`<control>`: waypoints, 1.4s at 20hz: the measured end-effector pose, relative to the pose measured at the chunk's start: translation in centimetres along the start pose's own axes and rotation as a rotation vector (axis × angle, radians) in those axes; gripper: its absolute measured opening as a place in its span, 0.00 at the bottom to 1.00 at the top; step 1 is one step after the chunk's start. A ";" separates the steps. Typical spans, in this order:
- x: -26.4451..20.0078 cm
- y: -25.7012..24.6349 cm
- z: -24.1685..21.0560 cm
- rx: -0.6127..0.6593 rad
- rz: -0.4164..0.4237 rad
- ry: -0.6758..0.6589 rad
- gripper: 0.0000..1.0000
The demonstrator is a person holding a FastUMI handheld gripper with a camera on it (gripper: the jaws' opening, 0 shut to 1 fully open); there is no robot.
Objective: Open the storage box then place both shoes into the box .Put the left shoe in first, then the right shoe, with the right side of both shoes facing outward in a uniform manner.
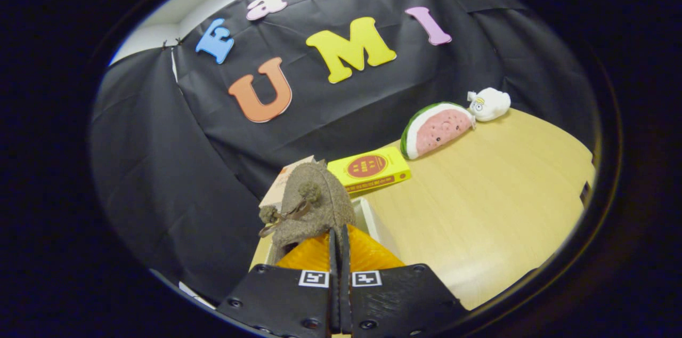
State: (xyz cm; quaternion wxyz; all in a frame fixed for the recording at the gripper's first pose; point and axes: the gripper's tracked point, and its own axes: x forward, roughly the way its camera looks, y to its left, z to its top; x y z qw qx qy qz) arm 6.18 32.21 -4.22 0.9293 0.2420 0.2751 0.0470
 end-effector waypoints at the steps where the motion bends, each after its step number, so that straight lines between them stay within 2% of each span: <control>1: 0.3 -0.3 -0.5 0.006 -0.005 0.017 0.01; 3: 0.5 -0.6 -0.9 0.009 -0.002 0.035 0.01; 5: 0.6 -0.8 -1.2 0.005 0.011 0.045 0.07; 7: 0.5 -0.8 -1.9 0.012 0.029 0.077 0.17; 8: 0.4 -0.7 -2.2 0.020 0.041 0.092 0.28; 11: -0.6 -0.5 -1.4 0.014 0.072 0.079 0.39; 17: -4.7 0.2 2.7 -0.114 0.098 -0.109 0.63; 18: -5.6 0.1 3.5 -0.150 0.096 -0.146 0.73; 22: -8.4 -0.6 5.6 -0.296 0.077 -0.287 0.92; 24: -9.0 -1.1 5.8 -0.360 0.070 -0.325 0.95; 28: -10.6 -1.7 6.2 -0.393 0.096 -0.367 0.95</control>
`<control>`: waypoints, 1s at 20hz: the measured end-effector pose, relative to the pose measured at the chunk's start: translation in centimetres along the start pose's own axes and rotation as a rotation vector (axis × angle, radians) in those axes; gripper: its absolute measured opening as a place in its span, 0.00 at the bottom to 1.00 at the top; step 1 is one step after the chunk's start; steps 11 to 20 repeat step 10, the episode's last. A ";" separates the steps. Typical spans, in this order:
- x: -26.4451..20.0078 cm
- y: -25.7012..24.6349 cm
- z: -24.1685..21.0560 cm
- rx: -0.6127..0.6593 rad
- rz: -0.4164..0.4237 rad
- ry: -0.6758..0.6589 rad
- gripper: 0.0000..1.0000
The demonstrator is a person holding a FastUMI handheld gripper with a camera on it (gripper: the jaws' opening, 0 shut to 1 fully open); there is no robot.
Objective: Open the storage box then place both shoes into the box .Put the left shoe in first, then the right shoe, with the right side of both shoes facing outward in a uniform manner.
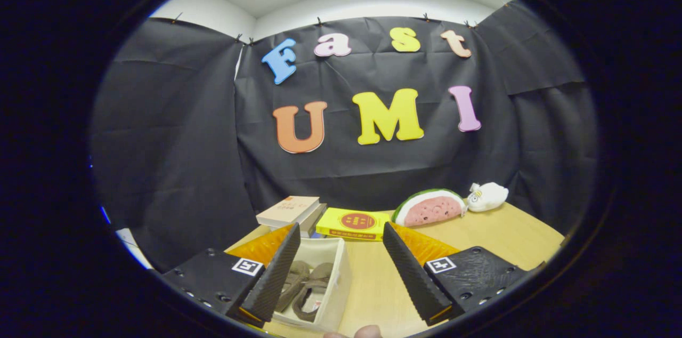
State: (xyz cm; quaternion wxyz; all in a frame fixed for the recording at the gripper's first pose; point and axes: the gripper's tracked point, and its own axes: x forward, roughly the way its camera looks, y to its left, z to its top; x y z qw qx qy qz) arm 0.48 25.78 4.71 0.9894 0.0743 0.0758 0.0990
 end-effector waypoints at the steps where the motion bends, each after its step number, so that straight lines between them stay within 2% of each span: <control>1: -0.4 -0.1 0.1 -0.012 0.005 -0.008 0.95; 8: -0.6 -2.0 0.7 0.005 -0.028 -0.050 0.95; 20: -0.3 -1.9 0.4 0.016 -0.026 -0.043 0.95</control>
